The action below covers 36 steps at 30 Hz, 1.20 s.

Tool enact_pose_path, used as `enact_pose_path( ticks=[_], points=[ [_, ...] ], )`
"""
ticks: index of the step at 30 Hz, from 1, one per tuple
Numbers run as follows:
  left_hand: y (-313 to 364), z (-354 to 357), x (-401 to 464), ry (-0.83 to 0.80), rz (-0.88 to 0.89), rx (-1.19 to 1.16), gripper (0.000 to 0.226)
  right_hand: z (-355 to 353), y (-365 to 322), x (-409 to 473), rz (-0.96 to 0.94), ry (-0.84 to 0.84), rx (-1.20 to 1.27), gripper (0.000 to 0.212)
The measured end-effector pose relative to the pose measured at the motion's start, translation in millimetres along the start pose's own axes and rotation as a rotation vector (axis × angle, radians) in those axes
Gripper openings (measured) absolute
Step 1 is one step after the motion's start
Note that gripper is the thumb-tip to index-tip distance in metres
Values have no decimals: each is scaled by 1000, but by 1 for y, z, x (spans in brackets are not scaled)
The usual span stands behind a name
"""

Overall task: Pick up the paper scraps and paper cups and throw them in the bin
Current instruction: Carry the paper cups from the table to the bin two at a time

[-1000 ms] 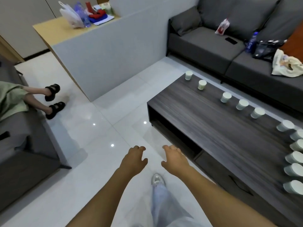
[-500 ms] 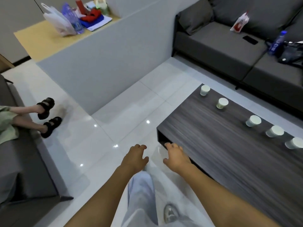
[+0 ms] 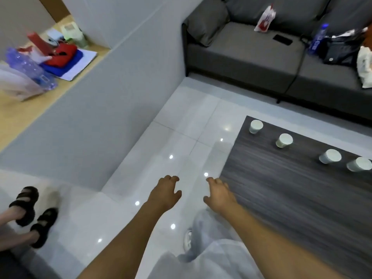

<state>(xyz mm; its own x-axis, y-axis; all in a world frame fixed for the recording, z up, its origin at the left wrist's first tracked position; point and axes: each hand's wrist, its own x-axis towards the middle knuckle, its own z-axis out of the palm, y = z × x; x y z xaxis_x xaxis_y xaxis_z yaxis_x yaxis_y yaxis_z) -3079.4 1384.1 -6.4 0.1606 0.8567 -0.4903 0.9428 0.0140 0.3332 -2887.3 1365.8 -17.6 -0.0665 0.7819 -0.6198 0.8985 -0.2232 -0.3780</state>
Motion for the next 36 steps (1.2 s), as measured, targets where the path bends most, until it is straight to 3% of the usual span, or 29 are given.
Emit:
enact_pose_path(
  ticks=[14,36],
  points=[
    [20,-130,264,-119,220,179,50,-134,-40,198,184,83,144,60],
    [219,-246,609,-423,843,581,49,-305,-4,386,809,347,719,60]
  ],
)
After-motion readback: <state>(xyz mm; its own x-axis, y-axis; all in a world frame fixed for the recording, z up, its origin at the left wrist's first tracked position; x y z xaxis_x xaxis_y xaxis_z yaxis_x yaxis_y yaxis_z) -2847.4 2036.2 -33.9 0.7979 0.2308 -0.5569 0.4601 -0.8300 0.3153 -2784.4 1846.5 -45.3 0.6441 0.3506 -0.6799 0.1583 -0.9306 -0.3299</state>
